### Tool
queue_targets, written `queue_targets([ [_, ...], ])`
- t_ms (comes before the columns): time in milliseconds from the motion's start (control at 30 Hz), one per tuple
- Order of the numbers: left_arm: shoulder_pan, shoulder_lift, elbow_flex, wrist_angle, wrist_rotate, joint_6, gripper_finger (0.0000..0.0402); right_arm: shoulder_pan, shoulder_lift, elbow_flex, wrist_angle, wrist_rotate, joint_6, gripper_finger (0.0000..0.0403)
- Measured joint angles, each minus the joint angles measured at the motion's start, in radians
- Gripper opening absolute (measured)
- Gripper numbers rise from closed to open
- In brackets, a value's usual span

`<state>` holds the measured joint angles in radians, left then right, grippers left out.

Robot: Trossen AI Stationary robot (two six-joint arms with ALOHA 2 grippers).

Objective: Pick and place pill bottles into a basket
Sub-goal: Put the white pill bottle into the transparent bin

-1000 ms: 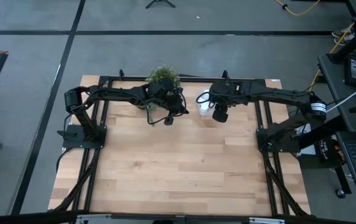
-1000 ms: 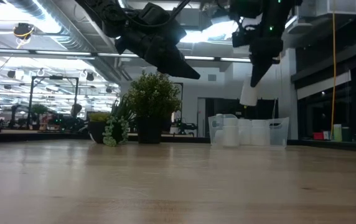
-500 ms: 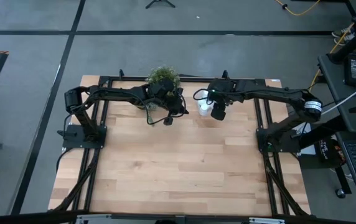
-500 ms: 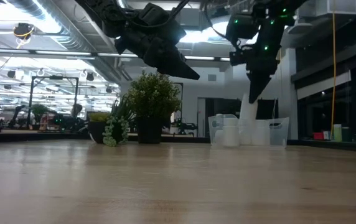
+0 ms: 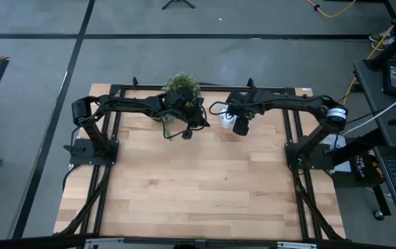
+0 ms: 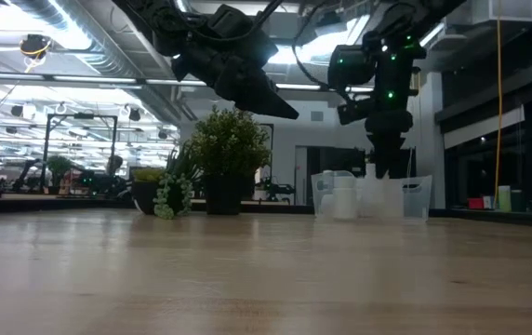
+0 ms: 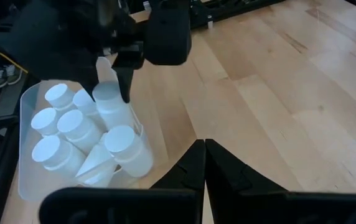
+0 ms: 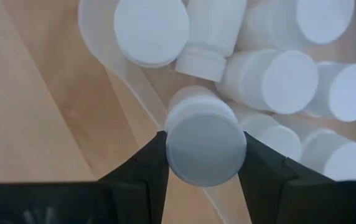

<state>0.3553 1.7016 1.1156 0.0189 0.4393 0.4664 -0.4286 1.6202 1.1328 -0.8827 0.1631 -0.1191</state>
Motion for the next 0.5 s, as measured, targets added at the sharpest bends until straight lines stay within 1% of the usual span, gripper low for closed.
queue_targets([
  [300, 0.000, 0.000, 0.000, 0.000, 0.000, 0.000, 0.0002, 0.000, 0.017, 0.000, 0.001, 0.000, -0.015, 0.0152],
  [500, 0.000, 0.000, 0.000, 0.000, 0.000, 0.000, 0.0005, 0.000, 0.019, 0.000, 0.007, -0.027, -0.017, 0.0152],
])
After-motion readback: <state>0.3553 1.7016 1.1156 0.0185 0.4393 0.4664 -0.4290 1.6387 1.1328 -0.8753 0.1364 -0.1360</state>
